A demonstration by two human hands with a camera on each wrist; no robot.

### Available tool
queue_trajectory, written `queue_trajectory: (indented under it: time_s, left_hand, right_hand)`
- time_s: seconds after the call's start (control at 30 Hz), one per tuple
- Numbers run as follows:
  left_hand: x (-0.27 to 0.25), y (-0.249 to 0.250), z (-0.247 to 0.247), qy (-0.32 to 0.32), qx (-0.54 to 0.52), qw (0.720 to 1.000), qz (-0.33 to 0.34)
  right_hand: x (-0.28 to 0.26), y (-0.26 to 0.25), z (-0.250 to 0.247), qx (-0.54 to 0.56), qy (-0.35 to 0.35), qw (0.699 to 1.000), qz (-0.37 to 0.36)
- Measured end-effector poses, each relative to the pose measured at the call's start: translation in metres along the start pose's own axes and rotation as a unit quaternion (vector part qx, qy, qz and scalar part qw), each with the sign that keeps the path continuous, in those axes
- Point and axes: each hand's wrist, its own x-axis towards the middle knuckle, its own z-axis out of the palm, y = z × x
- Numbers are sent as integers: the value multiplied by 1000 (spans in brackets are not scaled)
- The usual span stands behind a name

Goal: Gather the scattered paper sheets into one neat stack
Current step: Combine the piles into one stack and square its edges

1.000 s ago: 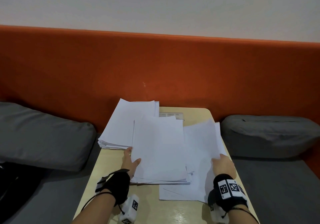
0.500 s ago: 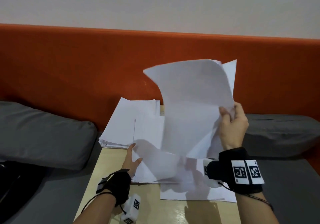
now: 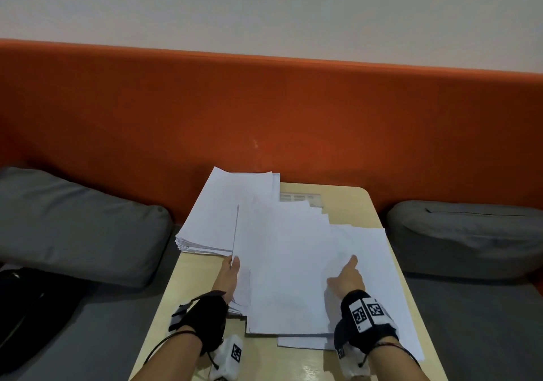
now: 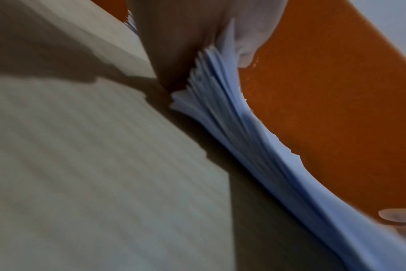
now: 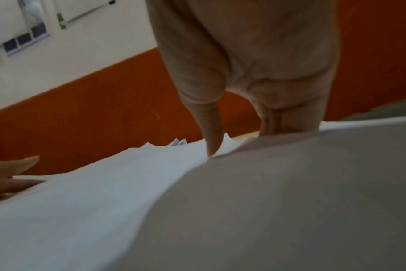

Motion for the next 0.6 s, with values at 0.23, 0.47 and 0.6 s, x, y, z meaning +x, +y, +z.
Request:
queue_trajectory:
  time_s: [0.23,0.47,0.6]
  left_hand:
    - [-5,-10,-3,-24,24,998,43]
    - [-3,-12,1,-3,37,999,32]
    - [-5,-10,1,1,42,999,29]
  right_hand:
    - [-3,-17,6,-154,-64,983,-80]
    - [-2,27,-14,-129,55,984,107]
    - [0,35,-12,-33,40,994,98]
